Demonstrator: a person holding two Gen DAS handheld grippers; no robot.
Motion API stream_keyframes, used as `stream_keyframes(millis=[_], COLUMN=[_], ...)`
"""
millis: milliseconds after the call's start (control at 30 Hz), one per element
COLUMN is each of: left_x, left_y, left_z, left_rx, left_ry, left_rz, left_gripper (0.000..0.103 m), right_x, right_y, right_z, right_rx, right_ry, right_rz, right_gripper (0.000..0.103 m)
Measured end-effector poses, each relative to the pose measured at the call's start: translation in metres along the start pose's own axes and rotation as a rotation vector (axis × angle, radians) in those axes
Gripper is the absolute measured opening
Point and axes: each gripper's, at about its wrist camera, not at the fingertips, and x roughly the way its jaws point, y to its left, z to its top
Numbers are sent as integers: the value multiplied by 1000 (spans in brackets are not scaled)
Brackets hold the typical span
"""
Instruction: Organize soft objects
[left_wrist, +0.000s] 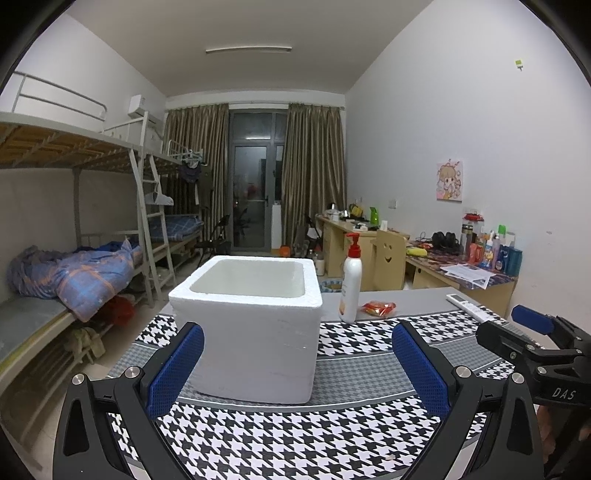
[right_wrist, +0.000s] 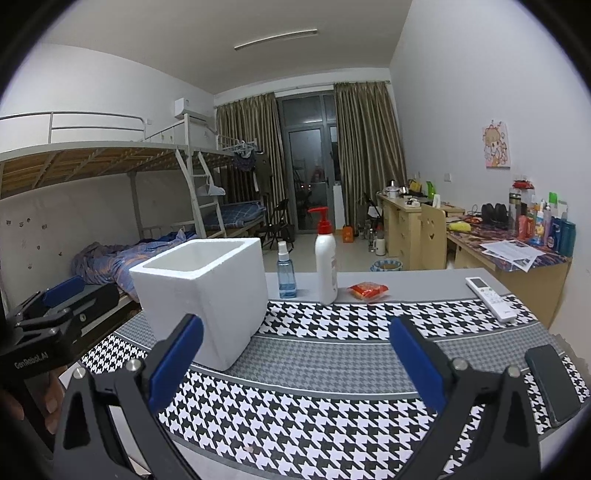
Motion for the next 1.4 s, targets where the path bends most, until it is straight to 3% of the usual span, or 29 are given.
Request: stream_keyframes(millis=[700,1400], left_x=[-6,2], left_y=[-3,0], left_z=[-14,-18], left_rx=[28,17], left_ry=[-24,13], left_rz=[-23,-24], left_gripper=[102,102], right_x=[-3,6], right_y=[-4,0], right_z=[-16,-17], right_rx=[-10,-17], right_ry=[-17,13], right_rz=[-11,-10], right_gripper=[102,102])
